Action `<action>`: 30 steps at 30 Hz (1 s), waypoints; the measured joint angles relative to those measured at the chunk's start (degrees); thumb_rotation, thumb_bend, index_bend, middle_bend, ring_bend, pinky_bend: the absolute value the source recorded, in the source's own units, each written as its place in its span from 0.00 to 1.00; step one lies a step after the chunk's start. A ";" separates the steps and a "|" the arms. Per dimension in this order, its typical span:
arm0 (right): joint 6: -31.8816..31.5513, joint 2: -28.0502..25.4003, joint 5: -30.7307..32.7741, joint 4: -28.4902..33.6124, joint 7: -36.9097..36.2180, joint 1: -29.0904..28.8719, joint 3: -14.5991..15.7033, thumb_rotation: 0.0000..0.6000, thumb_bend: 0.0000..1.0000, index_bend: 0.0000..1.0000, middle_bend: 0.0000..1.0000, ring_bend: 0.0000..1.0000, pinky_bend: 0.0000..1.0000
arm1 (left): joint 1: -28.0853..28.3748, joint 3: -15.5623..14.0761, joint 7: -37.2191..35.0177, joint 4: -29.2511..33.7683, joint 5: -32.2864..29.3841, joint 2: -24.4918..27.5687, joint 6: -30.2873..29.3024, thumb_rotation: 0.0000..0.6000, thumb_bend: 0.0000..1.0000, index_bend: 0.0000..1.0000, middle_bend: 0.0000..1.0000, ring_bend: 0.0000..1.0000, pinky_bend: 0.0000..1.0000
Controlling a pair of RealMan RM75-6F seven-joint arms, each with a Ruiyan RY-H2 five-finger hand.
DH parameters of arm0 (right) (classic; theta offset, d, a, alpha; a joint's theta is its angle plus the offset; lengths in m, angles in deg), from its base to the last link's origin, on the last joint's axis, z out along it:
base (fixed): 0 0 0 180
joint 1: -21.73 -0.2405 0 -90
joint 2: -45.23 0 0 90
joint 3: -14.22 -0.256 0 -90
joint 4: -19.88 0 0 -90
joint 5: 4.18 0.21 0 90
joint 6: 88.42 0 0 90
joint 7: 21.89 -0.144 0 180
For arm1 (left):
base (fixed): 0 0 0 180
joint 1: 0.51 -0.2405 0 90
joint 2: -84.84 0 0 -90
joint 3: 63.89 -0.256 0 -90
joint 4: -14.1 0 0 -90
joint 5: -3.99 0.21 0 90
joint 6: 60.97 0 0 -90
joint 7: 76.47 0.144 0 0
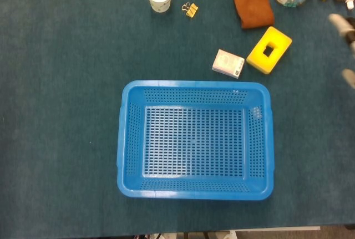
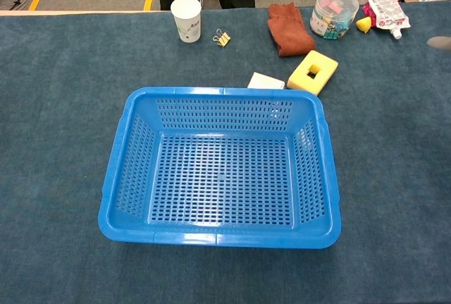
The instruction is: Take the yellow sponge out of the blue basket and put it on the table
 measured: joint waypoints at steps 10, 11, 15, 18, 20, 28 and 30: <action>-10.69 -4.85 -9.18 4.46 -2.66 14.03 3.62 1.00 0.22 0.14 0.23 0.04 0.11 | 0.75 -0.65 1.96 0.56 0.98 -0.72 0.67 1.00 0.23 0.33 0.32 0.23 0.24; -11.36 -5.19 -9.81 4.74 -2.77 15.00 3.73 1.00 0.22 0.14 0.23 0.04 0.11 | 0.77 -0.67 2.09 0.62 1.17 -0.74 0.54 1.00 0.23 0.33 0.32 0.23 0.24; -13.00 -6.24 -12.06 5.40 -3.17 18.29 3.78 1.00 0.22 0.14 0.23 0.04 0.11 | 0.84 -0.77 2.14 0.68 1.45 -0.90 0.42 1.00 0.23 0.33 0.32 0.23 0.24; -13.12 -6.41 -13.18 5.36 -3.34 19.87 3.35 1.00 0.22 0.14 0.23 0.04 0.11 | 1.00 -0.82 1.84 0.43 1.28 -1.05 0.84 1.00 0.23 0.33 0.32 0.23 0.24; -12.78 -6.20 -13.87 5.11 -3.28 20.67 2.92 1.00 0.22 0.14 0.23 0.04 0.11 | 1.04 -0.94 1.53 0.03 1.29 -1.22 0.99 1.00 0.23 0.33 0.32 0.23 0.24; -12.07 -4.16 -15.73 3.67 -1.63 22.86 0.73 1.00 0.22 0.14 0.23 0.04 0.11 | 0.81 -1.27 0.61 -1.15 2.02 -1.68 0.38 1.00 0.23 0.33 0.32 0.23 0.24; -11.79 -3.48 -15.85 3.11 -1.45 23.24 0.27 1.00 0.22 0.14 0.23 0.04 0.11 | 0.66 -1.44 0.57 -1.78 2.29 -2.06 0.15 1.00 0.23 0.33 0.32 0.23 0.24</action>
